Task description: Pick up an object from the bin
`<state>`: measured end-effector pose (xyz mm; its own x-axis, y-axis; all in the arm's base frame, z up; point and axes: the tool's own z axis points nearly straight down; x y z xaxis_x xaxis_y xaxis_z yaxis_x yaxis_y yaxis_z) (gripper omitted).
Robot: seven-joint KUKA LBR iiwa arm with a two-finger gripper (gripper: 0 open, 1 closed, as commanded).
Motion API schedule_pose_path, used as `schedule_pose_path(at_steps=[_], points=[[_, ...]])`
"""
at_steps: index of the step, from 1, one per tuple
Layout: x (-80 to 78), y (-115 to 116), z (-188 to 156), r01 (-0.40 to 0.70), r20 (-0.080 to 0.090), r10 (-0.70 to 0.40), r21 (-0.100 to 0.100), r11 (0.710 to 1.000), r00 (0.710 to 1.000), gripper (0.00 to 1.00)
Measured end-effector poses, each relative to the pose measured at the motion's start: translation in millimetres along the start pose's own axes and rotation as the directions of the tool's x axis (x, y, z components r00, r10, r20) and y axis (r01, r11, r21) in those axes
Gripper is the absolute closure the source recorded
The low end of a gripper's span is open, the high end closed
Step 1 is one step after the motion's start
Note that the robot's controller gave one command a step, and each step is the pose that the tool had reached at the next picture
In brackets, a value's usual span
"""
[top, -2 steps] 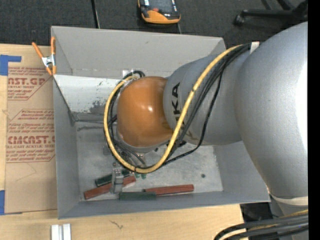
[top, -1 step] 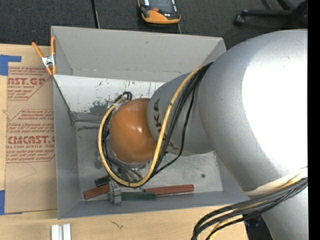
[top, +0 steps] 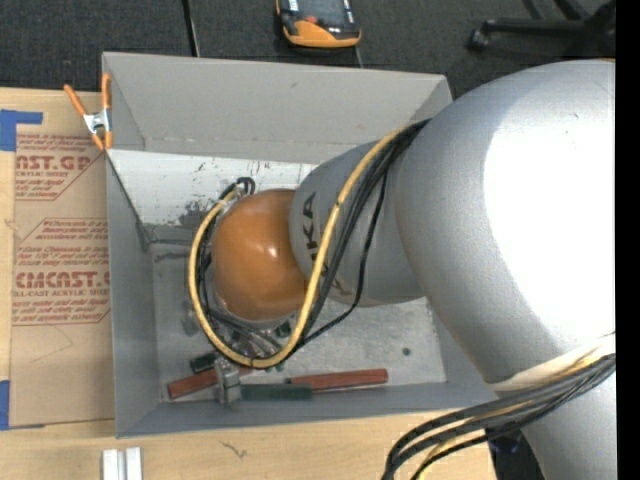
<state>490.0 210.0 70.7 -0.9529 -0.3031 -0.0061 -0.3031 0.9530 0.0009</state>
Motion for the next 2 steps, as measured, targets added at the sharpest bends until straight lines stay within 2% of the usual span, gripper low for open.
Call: schedule_pose_path(at_steps=[1,2], points=[[3.1,-2.6,0.3,-0.035,0.003,0.035,-0.001,0.999,0.999,0.00],[-0.4,0.2,-0.3,-0.001,-0.005,0.001,0.000,1.000,1.000,1.00]])
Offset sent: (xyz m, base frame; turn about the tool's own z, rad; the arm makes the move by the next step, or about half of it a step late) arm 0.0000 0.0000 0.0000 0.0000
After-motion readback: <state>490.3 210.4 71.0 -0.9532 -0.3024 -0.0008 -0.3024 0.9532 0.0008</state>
